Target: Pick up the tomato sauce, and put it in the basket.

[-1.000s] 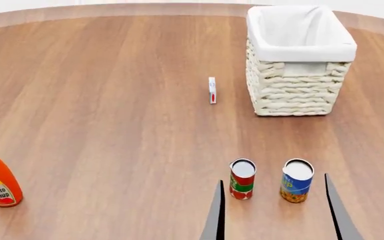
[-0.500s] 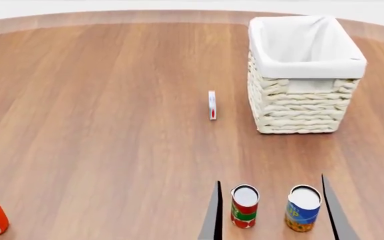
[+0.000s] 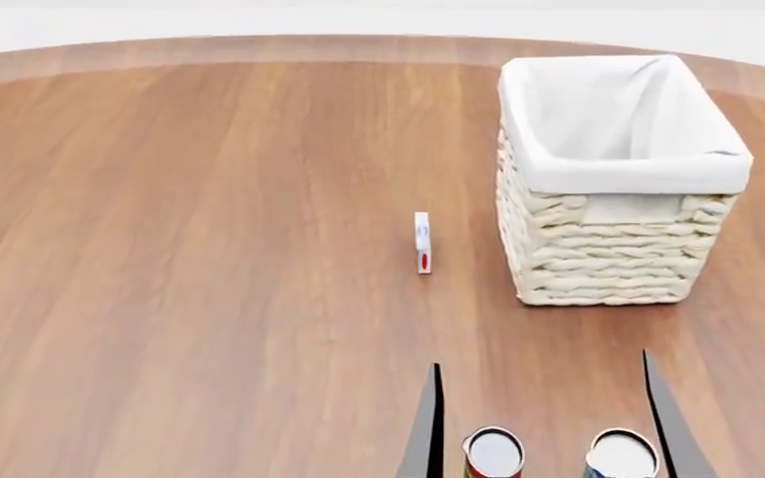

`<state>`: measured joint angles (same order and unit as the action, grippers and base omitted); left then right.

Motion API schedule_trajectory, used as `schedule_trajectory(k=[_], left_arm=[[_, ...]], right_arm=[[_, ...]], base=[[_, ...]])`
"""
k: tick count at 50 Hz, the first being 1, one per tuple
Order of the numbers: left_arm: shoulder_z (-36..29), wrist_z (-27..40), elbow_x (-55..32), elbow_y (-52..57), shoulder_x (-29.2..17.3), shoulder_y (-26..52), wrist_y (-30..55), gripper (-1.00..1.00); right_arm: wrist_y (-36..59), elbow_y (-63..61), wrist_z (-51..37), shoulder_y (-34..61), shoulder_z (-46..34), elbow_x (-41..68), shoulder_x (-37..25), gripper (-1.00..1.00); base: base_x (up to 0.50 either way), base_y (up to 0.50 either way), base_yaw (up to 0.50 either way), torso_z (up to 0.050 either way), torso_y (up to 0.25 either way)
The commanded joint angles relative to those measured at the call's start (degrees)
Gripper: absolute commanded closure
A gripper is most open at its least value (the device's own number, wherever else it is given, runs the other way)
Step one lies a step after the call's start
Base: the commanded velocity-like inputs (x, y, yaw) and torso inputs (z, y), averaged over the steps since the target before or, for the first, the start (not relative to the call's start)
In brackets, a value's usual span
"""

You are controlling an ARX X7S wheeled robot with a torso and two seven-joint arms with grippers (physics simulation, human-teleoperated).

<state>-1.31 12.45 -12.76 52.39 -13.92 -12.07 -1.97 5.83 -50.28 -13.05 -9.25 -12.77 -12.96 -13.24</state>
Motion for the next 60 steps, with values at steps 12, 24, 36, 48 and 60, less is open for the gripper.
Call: schedule_trajectory(k=[12, 24, 36, 48, 60], left_arm=[[-0.9, 0.8, 0.4, -0.8, -0.6, 0.2, -0.3, -1.0], [-1.7, 1.1, 0.8, -0.6, -1.0, -0.3, -0.8, -1.0], [-2.2, 1.5, 1.0, -1.0, -1.3, -0.2, -0.8, -1.0], [-2.2, 1.9, 1.0, -1.5, -1.6, -0.2, -1.4, -1.0], [-2.2, 2.3, 0.5, -1.4, -2.0, -0.5, -1.8, -1.0]], right_arm=[[0.1, 0.2, -0.6, 0.3, -0.4, 0.3, -0.6, -1.0], [0.1, -0.6, -0.9, -0.8, -0.4, 0.6, -1.3, -1.0], [0.1, -0.1, -1.2, -0.6, -0.5, 1.0, -1.6, -1.0], [0.3, 0.3, -1.3, 0.0, -0.9, 1.4, -1.8, -1.0], [0.5, -0.3, -1.6, -0.5, -1.4, 1.0, -2.1, -1.0]], base=[[0.22, 0.0, 0.0, 0.0, 0.0], [0.22, 0.0, 0.0, 0.0, 0.001], [0.22, 0.0, 0.0, 0.0, 0.0], [0.22, 0.0, 0.0, 0.0, 0.0], [0.22, 0.0, 0.0, 0.0, 0.0]])
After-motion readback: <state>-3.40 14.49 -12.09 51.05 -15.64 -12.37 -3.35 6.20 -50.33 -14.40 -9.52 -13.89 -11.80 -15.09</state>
